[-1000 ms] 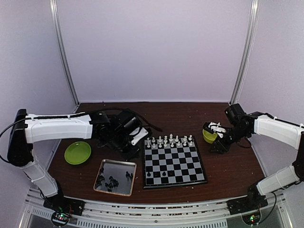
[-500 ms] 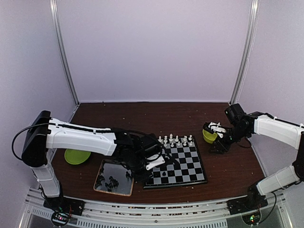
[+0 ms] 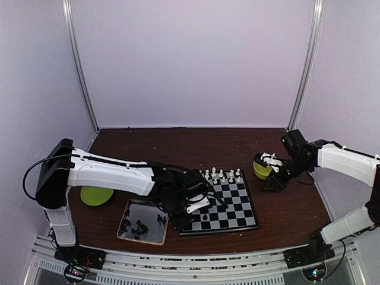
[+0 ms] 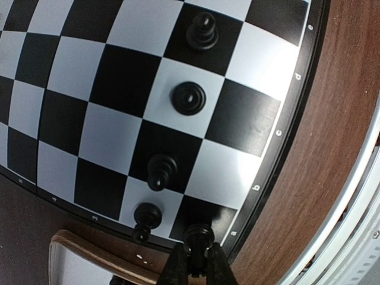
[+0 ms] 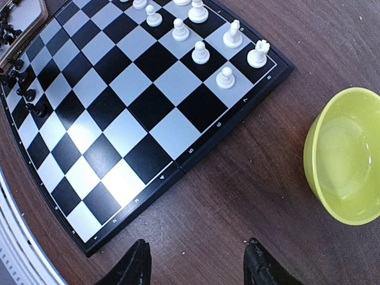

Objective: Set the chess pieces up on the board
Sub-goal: Place the rook at h8.

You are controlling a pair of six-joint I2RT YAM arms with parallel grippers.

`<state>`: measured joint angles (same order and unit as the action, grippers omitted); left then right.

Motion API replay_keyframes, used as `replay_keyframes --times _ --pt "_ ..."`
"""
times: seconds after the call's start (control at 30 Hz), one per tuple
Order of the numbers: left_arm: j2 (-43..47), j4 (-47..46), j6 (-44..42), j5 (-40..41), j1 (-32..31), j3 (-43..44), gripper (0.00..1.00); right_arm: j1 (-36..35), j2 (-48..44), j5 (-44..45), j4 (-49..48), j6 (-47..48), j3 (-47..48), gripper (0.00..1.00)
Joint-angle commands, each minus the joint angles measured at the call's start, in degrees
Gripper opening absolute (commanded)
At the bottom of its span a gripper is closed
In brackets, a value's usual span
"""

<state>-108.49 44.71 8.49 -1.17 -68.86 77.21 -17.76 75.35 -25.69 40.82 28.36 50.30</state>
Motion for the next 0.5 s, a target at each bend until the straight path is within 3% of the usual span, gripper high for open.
replay_keyframes --times 0.0,0.47 --pt "-1.4 -0.8 0.4 0.6 -0.3 2.4 0.00 -0.4 0.6 -0.2 0.8 0.5 1.3 0.53" --pt "-2.3 0.1 -0.2 0.3 -0.3 2.2 0.01 -0.3 0.7 -0.2 0.9 0.6 1.4 0.54"
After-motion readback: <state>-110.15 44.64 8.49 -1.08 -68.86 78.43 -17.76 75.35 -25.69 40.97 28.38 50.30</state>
